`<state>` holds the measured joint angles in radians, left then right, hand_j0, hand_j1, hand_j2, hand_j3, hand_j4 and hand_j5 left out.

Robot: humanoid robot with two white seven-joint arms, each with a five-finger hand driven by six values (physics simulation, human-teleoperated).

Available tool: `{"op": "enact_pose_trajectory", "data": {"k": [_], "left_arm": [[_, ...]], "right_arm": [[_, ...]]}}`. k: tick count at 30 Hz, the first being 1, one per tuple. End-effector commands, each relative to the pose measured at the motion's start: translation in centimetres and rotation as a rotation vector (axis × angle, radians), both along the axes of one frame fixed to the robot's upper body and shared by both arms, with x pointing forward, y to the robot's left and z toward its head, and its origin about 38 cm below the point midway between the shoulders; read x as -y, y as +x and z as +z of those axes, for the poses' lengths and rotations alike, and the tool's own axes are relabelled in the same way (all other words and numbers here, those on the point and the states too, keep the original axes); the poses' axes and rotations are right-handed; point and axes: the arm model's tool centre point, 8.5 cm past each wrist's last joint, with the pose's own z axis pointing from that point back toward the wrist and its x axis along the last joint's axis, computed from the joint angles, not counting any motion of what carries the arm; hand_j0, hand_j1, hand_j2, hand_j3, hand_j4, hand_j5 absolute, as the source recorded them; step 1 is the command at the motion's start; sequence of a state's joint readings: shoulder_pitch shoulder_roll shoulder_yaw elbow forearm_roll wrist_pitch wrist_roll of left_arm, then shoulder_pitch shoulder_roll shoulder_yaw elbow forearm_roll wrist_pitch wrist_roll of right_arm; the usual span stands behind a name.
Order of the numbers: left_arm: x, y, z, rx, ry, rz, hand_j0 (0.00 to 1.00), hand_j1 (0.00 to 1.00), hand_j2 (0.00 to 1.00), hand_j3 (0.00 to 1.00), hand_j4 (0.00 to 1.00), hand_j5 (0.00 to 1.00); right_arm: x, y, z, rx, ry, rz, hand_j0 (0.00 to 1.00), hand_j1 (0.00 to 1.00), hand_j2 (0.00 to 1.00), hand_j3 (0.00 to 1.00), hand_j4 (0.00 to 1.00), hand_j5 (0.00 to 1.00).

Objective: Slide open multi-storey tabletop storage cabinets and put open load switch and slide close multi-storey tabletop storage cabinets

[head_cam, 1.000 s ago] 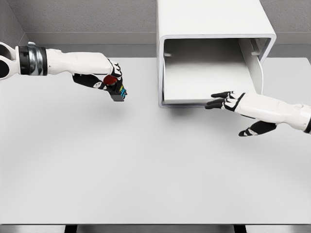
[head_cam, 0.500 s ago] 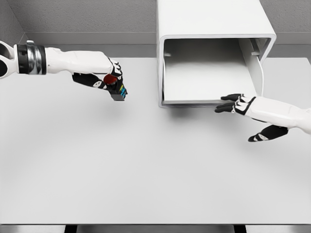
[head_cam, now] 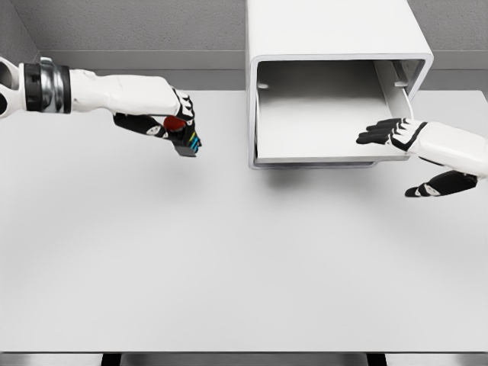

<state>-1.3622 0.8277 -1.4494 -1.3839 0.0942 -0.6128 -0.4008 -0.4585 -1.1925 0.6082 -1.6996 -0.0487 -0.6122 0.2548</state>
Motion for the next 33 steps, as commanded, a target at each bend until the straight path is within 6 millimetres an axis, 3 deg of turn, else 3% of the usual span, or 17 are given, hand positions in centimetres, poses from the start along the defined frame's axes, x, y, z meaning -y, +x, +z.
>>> {"op": "enact_pose_trajectory", "data": {"k": [1, 4, 5, 20, 31, 33], "left_arm": [[0.2, -0.1, 0.3, 0.004, -0.005, -0.006, 0.39, 0.39, 0.39, 0.39, 0.39, 0.39], [0.6, -0.1, 0.7, 0.013, -0.005, -0.016, 0.39, 0.39, 0.39, 0.39, 0.39, 0.39], [0.7, -0.1, 1.0, 0.019, -0.007, -0.018, 0.39, 0.39, 0.39, 0.39, 0.39, 0.39], [1.9, -0.4, 2.7, 0.055, -0.009, -0.057, 0.39, 0.39, 0.39, 0.39, 0.39, 0.39], [3.4, -0.5, 3.5, 0.073, -0.012, -0.092, 0.39, 0.39, 0.39, 0.39, 0.39, 0.39], [3.3, -0.5, 3.6, 0.075, -0.011, -0.091, 0.39, 0.39, 0.39, 0.39, 0.39, 0.39]], "right_arm": [[-0.7, 0.1, -0.3, -0.007, 0.021, 0.013, 1.00, 1.00, 1.00, 1.00, 1.00, 1.00], [-3.6, 0.8, -1.7, -0.036, 0.031, 0.088, 1.00, 1.00, 1.00, 1.00, 1.00, 1.00], [-3.8, 0.9, -1.8, -0.040, 0.028, 0.092, 1.00, 1.00, 1.00, 1.00, 1.00, 1.00], [-3.7, 2.1, -3.9, -0.083, 0.023, 0.069, 1.00, 1.00, 1.00, 1.00, 1.00, 1.00], [-3.5, 1.3, -6.0, -0.139, 0.019, 0.062, 1.00, 1.00, 1.00, 1.00, 1.00, 1.00], [-3.7, 1.0, -5.6, -0.129, 0.010, 0.076, 1.00, 1.00, 1.00, 1.00, 1.00, 1.00]]}}
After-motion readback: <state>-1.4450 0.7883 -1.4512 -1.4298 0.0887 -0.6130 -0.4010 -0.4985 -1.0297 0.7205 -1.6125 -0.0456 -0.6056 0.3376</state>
